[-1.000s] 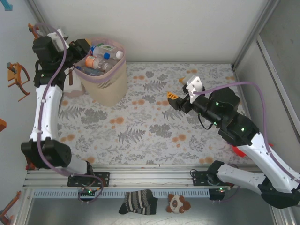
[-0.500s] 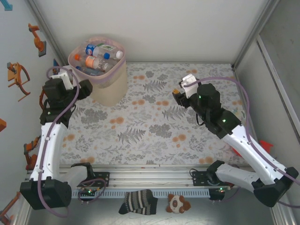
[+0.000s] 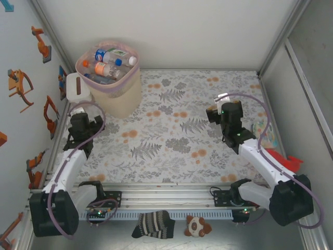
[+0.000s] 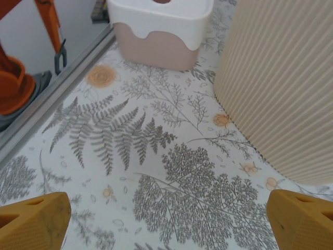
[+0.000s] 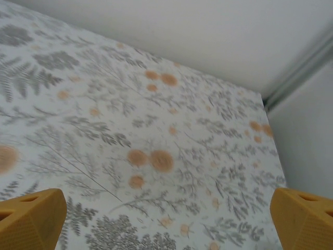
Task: Put the plastic bottles in the bin
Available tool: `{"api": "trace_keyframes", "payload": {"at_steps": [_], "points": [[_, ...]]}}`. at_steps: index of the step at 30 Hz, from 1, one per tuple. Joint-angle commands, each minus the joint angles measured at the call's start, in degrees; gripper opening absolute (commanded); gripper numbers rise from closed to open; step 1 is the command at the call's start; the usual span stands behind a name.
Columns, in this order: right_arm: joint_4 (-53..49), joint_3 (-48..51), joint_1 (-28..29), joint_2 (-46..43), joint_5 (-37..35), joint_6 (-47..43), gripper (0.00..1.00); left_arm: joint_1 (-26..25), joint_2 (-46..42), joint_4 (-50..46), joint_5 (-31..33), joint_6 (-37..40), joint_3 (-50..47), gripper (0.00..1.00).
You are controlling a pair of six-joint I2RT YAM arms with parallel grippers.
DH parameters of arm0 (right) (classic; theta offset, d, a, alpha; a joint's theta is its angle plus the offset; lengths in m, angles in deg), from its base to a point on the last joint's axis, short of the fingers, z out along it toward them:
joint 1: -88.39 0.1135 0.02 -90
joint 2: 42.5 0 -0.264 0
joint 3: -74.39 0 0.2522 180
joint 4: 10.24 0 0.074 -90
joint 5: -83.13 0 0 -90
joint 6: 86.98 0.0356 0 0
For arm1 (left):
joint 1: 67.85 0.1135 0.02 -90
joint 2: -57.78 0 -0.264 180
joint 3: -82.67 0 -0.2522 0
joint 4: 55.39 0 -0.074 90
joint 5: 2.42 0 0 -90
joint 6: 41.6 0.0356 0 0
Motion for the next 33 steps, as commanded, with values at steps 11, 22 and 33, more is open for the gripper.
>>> {"api": "trace_keyframes", "payload": {"at_steps": [11,22,33], "points": [[33.6,14.2,-12.6,9.8,1.7,7.6,0.99,-6.1,21.1,54.8,-8.0,21.9,-7.3,0.96],[36.8,17.1,-14.5,12.0,10.7,6.5,0.99,-7.2,20.0,37.0,0.5,16.4,-4.3,0.96],[44.2,18.2,-18.3,19.5,17.6,8.4,0.99,-1.2,28.7,53.9,-14.6,14.9,-10.3,0.96]]}}
